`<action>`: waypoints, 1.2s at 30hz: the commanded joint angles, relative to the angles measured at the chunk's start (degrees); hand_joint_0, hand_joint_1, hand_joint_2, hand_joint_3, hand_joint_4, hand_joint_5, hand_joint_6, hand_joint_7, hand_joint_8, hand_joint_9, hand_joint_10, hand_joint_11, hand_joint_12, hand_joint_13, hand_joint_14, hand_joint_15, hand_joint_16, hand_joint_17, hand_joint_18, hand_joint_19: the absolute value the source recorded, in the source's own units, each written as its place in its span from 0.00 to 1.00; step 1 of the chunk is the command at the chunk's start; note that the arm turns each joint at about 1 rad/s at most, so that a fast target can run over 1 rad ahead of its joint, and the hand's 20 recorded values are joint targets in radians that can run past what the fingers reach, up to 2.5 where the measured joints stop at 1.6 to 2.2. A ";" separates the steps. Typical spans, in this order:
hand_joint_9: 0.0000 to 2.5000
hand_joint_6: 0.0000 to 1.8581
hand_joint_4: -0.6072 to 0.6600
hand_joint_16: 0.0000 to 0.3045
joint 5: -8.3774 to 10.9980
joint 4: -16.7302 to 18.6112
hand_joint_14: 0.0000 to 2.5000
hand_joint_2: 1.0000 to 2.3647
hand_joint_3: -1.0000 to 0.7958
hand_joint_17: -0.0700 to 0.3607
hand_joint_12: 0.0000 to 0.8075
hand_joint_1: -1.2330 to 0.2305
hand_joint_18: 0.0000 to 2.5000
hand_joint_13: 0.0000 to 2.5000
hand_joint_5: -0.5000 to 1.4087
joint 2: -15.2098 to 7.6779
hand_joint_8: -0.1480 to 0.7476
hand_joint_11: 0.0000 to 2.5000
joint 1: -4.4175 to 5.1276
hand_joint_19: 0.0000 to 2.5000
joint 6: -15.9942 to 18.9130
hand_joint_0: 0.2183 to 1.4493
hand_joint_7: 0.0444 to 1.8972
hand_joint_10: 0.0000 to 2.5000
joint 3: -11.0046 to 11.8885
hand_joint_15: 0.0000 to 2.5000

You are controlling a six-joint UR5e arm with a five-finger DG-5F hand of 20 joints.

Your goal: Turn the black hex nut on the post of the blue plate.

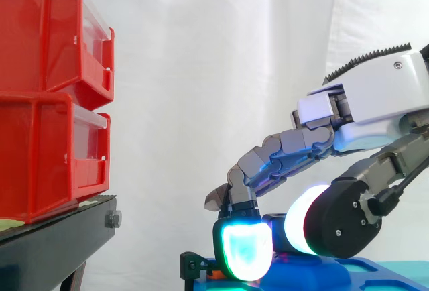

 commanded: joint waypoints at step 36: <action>0.09 0.34 0.64 0.19 -1.52 -9.57 0.00 0.00 0.28 0.46 0.47 0.62 0.00 0.06 0.16 -0.01 0.44 0.01 -1.71 0.00 -2.94 0.20 0.54 0.00 5.06 0.01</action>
